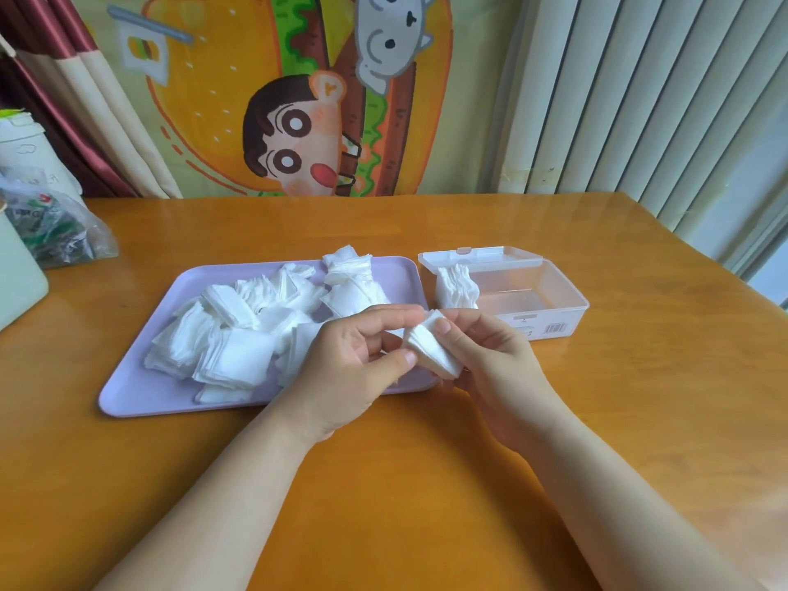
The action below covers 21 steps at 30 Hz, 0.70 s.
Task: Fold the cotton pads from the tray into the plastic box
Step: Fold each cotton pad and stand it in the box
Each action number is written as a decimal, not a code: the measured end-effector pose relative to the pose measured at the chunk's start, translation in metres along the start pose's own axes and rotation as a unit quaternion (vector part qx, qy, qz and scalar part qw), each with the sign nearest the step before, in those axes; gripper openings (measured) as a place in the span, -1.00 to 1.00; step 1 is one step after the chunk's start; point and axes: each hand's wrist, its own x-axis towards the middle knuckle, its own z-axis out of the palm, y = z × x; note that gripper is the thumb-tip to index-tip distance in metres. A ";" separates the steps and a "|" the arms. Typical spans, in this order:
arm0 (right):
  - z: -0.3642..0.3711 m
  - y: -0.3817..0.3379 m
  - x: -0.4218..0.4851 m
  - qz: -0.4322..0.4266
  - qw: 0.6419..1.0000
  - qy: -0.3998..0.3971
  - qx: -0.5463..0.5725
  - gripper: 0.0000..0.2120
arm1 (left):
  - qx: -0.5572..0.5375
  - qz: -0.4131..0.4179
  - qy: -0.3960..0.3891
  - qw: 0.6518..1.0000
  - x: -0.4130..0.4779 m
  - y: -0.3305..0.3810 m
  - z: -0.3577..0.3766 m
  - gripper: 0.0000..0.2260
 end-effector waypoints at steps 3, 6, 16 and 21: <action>-0.001 0.000 0.000 -0.001 1.000 0.006 0.002 -0.81 | -0.008 -0.009 0.013 1.000 0.000 -0.001 -0.001 -0.58; 0.000 -0.002 -0.001 -0.001 1.000 0.003 0.006 -0.86 | -0.005 -0.018 0.018 1.000 0.000 -0.001 -0.001 -0.54; 0.002 0.001 0.000 -0.006 0.999 0.019 -0.040 -0.67 | 0.019 -0.004 0.006 1.000 -0.001 0.001 0.001 -0.60; 0.001 -0.001 0.002 0.002 0.998 0.047 -0.031 -0.53 | 0.043 0.018 0.049 0.998 0.001 -0.006 0.005 -0.73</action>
